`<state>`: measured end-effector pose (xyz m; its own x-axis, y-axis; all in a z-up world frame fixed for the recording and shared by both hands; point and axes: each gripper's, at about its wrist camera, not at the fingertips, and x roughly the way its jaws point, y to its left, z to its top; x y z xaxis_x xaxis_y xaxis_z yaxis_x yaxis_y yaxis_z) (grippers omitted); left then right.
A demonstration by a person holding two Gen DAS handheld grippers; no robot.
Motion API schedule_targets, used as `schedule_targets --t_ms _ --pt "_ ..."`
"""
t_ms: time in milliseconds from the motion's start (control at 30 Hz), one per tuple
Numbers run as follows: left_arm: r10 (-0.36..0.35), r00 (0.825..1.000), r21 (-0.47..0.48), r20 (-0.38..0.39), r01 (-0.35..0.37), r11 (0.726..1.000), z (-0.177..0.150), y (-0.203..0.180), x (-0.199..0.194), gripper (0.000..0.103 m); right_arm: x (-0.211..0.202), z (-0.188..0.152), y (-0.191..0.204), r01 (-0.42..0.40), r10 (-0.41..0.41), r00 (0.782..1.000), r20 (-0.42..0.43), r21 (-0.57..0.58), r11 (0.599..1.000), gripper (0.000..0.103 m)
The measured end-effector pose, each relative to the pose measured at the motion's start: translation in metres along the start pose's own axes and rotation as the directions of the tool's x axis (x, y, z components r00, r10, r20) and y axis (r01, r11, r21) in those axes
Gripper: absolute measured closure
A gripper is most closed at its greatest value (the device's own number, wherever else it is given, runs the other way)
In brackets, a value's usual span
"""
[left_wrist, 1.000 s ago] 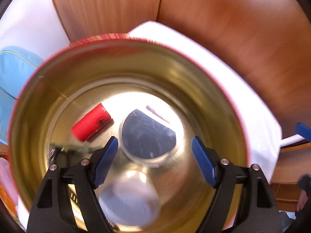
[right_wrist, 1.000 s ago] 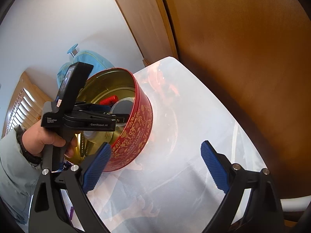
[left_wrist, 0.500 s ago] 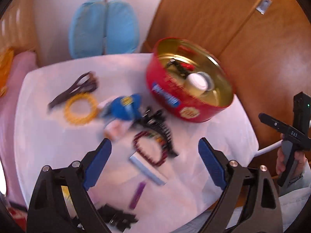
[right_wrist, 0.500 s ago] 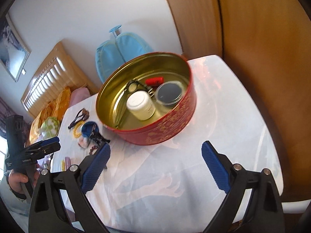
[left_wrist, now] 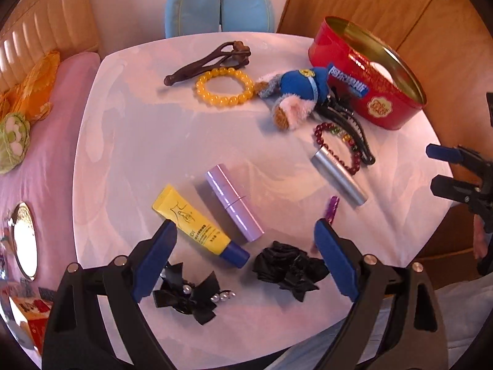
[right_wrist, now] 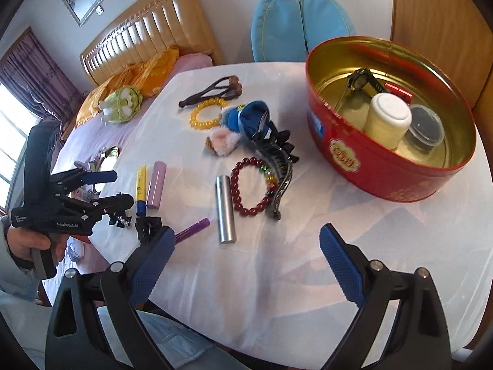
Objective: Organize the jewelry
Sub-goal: 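Move the right tool to the lilac lipstick tube and grasp it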
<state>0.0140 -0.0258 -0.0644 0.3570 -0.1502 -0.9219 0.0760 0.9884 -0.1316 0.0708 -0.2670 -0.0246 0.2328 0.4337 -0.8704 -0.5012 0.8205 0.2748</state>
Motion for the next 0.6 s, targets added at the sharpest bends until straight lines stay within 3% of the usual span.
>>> schedule_targets --t_ms 200,300,600 --pt "-0.051 0.998 0.156 -0.026 0.054 0.986 -0.004 0.025 0.014 0.015 0.027 -0.001 0.039 0.047 -0.045 0.997 -0.058 0.036 0.998 0.007" --pt "-0.111 0.993 0.179 -0.042 0.116 0.977 -0.005 0.04 0.018 0.015 0.032 0.001 0.053 0.069 -0.065 0.996 -0.06 0.063 0.996 0.007" --pt "-0.176 0.982 0.169 -0.066 0.185 0.968 -0.001 0.069 0.024 0.015 0.039 0.004 0.088 0.143 -0.138 0.989 -0.062 0.098 0.985 0.007"
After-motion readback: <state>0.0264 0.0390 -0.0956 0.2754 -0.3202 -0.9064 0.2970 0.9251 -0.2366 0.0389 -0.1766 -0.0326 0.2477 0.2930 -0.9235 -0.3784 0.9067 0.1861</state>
